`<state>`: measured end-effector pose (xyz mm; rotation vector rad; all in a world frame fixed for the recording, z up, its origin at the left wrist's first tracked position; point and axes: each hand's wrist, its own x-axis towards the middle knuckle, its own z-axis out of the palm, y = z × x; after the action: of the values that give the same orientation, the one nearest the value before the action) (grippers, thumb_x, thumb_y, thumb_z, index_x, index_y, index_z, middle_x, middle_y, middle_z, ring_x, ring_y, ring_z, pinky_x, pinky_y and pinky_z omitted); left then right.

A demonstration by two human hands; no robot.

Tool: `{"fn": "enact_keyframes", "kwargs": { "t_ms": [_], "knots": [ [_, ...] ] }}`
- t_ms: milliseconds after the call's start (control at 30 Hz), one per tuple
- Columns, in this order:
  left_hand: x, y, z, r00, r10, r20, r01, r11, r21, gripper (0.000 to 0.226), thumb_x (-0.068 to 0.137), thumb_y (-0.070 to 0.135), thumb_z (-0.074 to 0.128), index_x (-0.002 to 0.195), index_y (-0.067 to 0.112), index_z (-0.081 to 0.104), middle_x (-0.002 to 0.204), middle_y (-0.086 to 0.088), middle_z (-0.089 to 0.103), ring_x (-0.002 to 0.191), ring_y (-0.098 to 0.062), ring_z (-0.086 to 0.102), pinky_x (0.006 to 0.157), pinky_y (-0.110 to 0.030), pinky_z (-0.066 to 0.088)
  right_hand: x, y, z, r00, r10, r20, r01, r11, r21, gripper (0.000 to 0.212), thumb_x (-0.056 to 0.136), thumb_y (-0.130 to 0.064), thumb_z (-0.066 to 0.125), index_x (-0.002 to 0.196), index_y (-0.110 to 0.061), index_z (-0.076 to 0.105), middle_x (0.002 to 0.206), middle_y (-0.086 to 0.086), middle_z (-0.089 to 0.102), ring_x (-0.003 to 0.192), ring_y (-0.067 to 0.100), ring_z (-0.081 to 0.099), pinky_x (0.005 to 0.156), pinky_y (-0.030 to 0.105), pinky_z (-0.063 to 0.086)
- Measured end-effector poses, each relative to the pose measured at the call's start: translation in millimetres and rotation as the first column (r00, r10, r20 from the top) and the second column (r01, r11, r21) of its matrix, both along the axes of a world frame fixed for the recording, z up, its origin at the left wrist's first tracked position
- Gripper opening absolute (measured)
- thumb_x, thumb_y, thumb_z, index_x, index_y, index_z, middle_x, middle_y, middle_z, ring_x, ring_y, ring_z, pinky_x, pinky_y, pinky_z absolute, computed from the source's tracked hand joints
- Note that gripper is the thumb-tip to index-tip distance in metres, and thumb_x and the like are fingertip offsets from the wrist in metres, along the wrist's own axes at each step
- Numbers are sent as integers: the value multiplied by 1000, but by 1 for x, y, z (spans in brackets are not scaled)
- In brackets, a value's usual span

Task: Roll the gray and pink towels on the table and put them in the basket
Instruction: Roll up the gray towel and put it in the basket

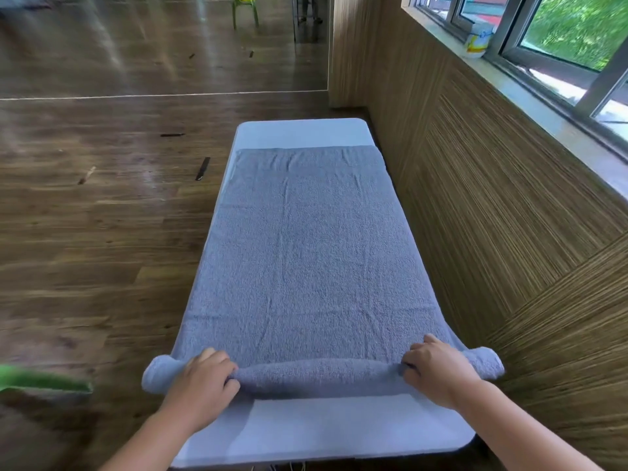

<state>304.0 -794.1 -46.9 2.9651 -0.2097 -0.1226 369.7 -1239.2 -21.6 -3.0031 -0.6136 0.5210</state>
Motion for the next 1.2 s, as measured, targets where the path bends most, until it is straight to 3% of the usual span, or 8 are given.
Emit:
{"fn": "enact_keyframes", "kwargs": {
  "t_ms": [200, 333, 533, 767, 900, 967, 1100, 1200],
  "knots": [
    [9, -8, 4, 991, 76, 111, -78, 997, 17, 22, 78, 34, 46, 96, 36, 58, 93, 12, 50, 86, -18, 52, 73, -36, 50, 0, 6, 1, 975, -212, 60, 201, 968, 150, 4, 90, -25, 57, 94, -25, 56, 94, -4, 49, 78, 27, 60, 62, 43, 47],
    [8, -11, 2, 994, 30, 107, -29, 999, -17, 27, 74, 21, 60, 98, 33, 58, 100, 14, 53, 88, -16, 51, 75, -34, 50, -8, -2, -9, 991, -74, 111, 60, 991, 122, 16, 75, -25, 67, 89, -29, 61, 89, -10, 56, 79, 20, 54, 60, 33, 48],
    [9, -12, 4, 999, 20, 36, -23, 997, 77, 39, 61, 39, 65, 99, 35, 67, 96, 20, 64, 92, -13, 53, 71, -35, 52, -7, 4, -3, 990, -43, 138, 41, 999, 20, 19, 60, -28, 76, 69, -28, 60, 69, -17, 53, 74, 14, 50, 49, 26, 36],
    [3, -9, 3, 997, -4, 77, -5, 993, 117, 19, 73, 42, 45, 65, 30, 59, 74, 18, 51, 80, -14, 50, 68, -34, 39, -2, 4, 6, 999, -34, -6, 34, 999, 39, 29, 87, -40, 46, 89, -21, 67, 90, -12, 43, 97, 14, 50, 64, 31, 33],
    [12, -10, 2, 990, 115, 79, -113, 993, -35, 4, 83, 32, 53, 83, 32, 57, 86, 11, 44, 85, -18, 54, 67, -37, 50, -1, 9, 6, 990, -124, 71, 113, 983, 147, 8, 83, -21, 64, 89, -24, 62, 89, -6, 52, 79, 21, 62, 59, 30, 31],
    [15, -14, 3, 987, 155, 38, -150, 983, -108, 9, 88, 24, 58, 89, 32, 53, 91, 11, 45, 88, -19, 56, 66, -39, 52, -4, 9, 2, 987, -75, 144, 52, 986, 155, 23, 69, -13, 72, 82, -26, 57, 82, -9, 51, 69, 17, 58, 56, 25, 31],
    [10, -16, 6, 996, 87, 33, -84, 994, -76, 21, 77, 38, 60, 98, 34, 60, 102, 19, 55, 97, -11, 54, 72, -34, 53, -7, 6, -3, 996, -56, 71, 46, 989, 143, 28, 71, -24, 55, 98, -27, 58, 98, -11, 56, 94, 18, 52, 71, 31, 49],
    [8, -13, 8, 999, 54, -7, -53, 998, 14, 35, 64, 41, 65, 99, 37, 63, 99, 22, 62, 97, -12, 56, 72, -32, 51, -6, 4, -9, 997, -45, 69, 40, 996, 75, 13, 70, -26, 63, 83, -27, 61, 84, -12, 62, 85, 19, 55, 63, 34, 49]
  ]
}}
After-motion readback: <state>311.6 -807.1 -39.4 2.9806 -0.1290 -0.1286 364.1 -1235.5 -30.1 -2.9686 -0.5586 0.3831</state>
